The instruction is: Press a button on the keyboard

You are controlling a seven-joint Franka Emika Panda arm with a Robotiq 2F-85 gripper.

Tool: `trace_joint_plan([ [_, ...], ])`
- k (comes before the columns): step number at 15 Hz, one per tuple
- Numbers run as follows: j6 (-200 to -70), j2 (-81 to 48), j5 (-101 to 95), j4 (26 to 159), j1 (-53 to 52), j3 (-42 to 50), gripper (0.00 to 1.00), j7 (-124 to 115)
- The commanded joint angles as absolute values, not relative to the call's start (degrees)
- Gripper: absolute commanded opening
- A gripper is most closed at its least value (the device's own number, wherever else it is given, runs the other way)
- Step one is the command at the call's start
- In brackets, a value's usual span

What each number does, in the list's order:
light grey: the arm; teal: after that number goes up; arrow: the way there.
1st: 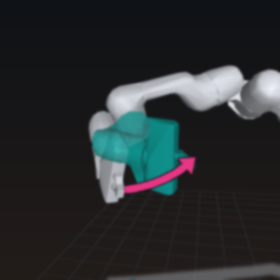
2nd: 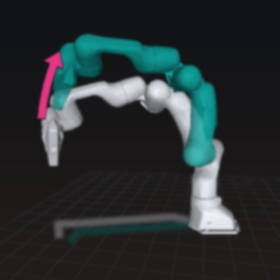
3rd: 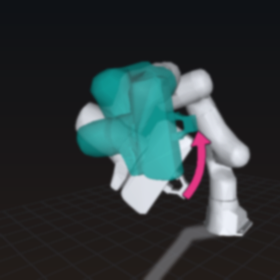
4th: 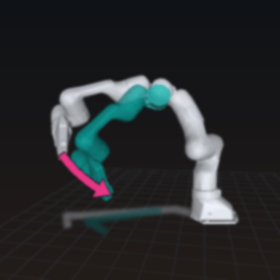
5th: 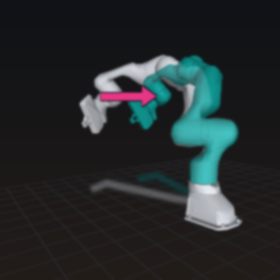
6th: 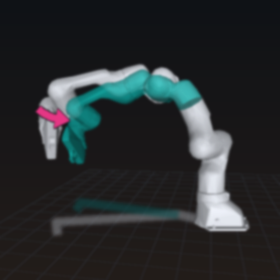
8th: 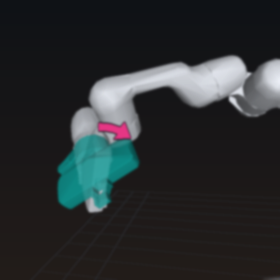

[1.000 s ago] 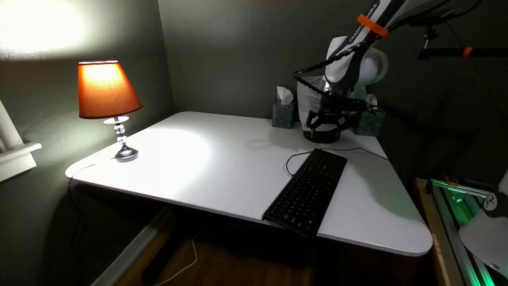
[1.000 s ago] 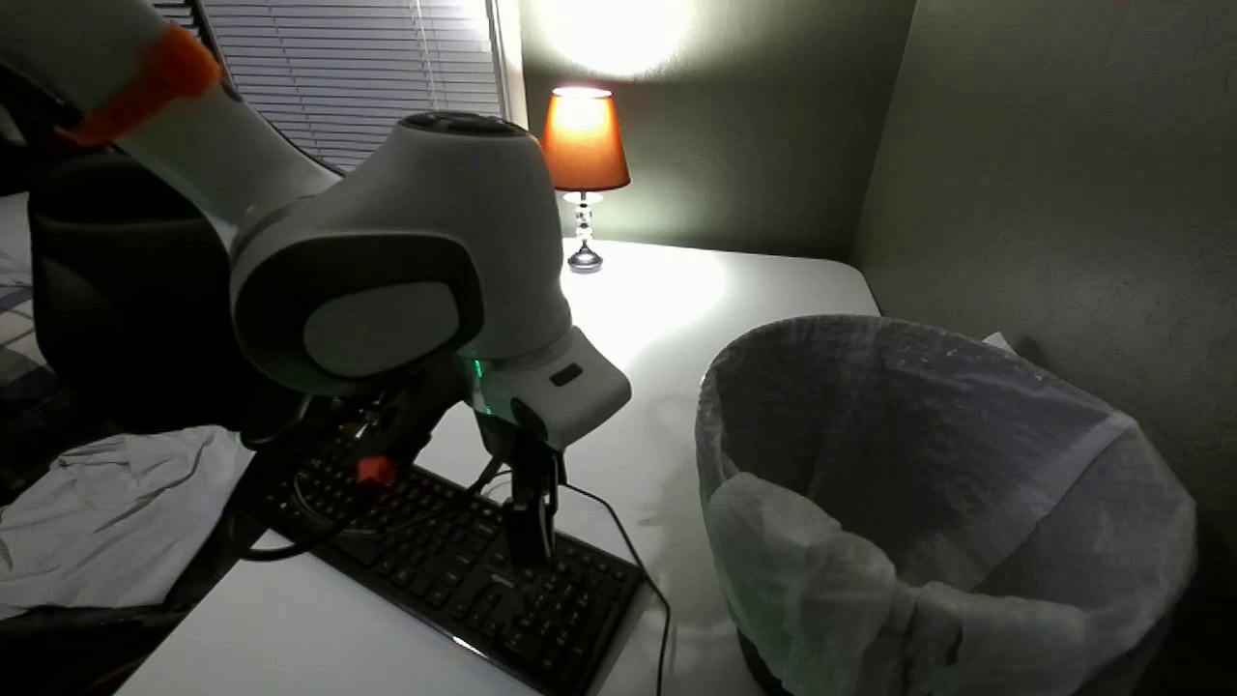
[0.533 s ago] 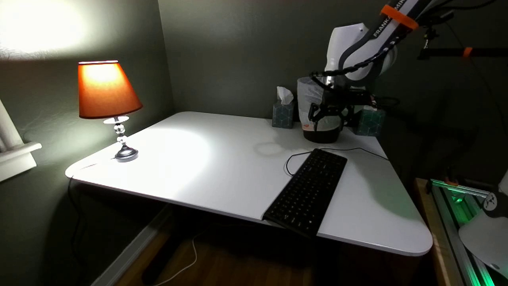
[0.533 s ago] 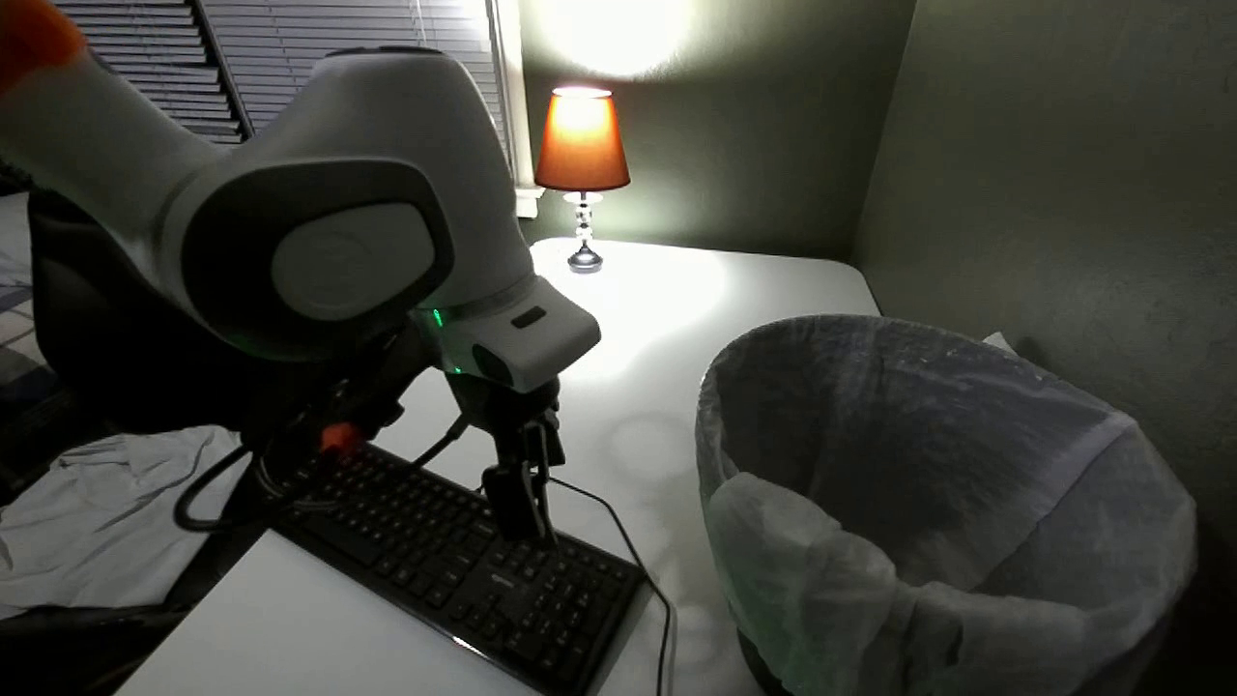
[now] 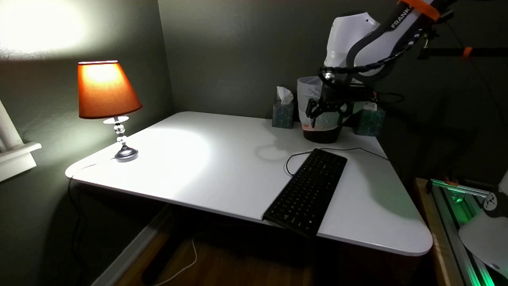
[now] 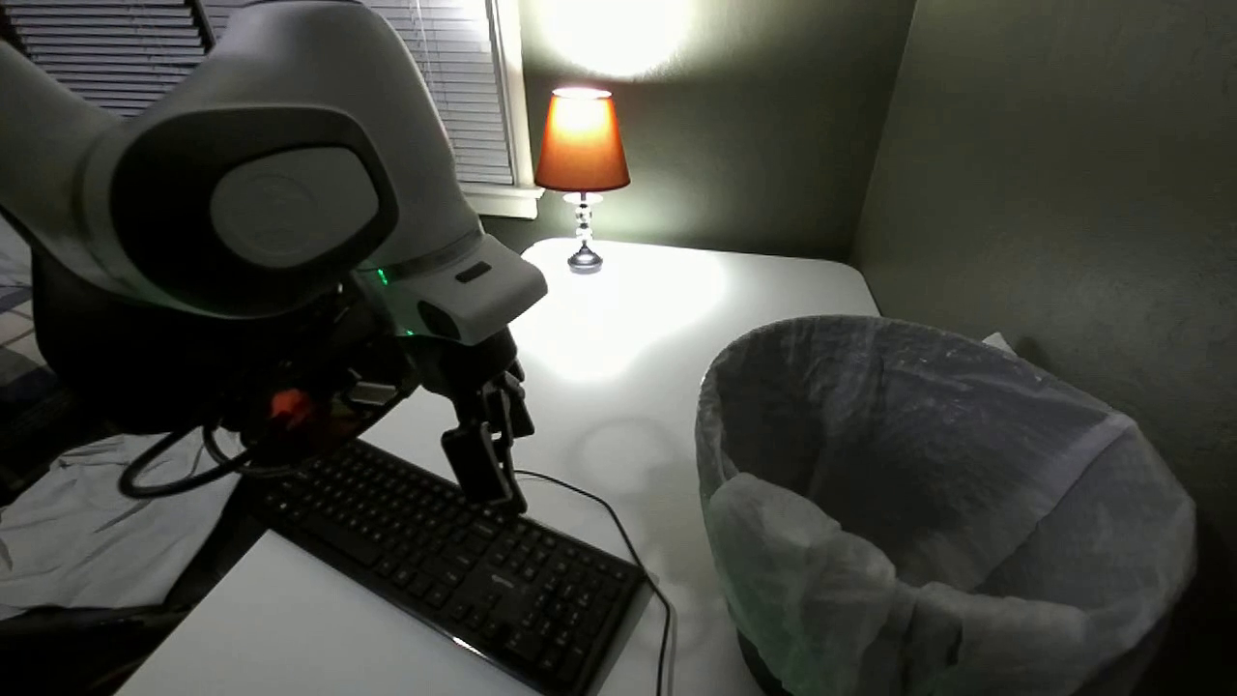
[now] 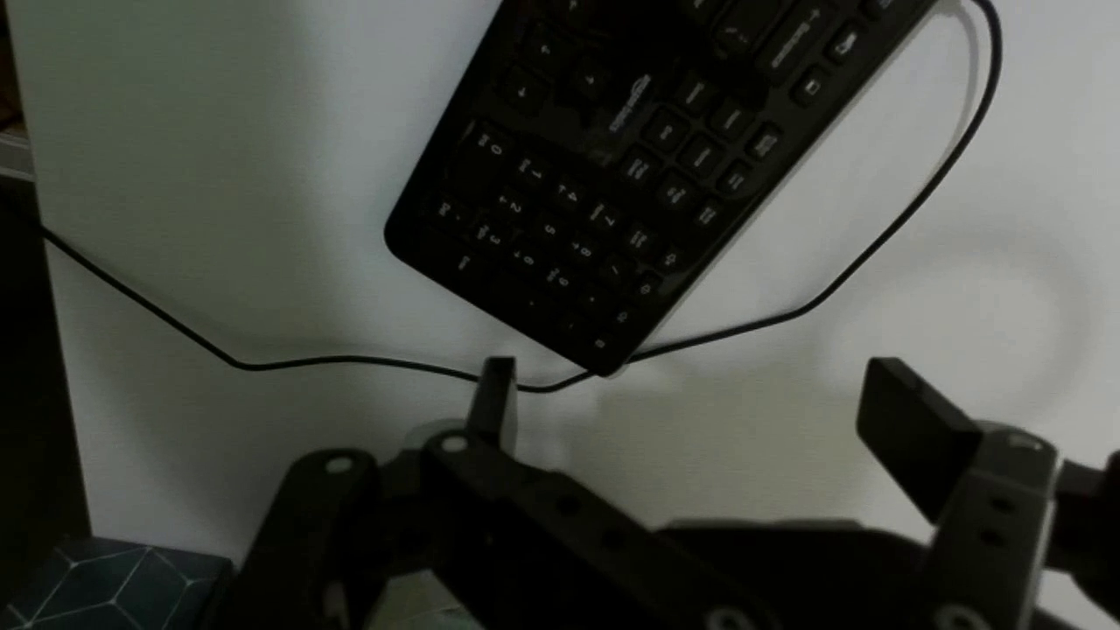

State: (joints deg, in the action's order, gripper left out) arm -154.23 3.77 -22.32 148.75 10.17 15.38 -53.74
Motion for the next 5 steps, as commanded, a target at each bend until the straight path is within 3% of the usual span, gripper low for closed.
trace_joint_plan([
  [1, -154.16, 3.63, -21.93, 148.54, 12.23, 13.43, 1.00, -53.35],
  [5, -154.16, 3.51, -21.96, 148.45, 12.57, 13.49, 1.00, -53.29],
])
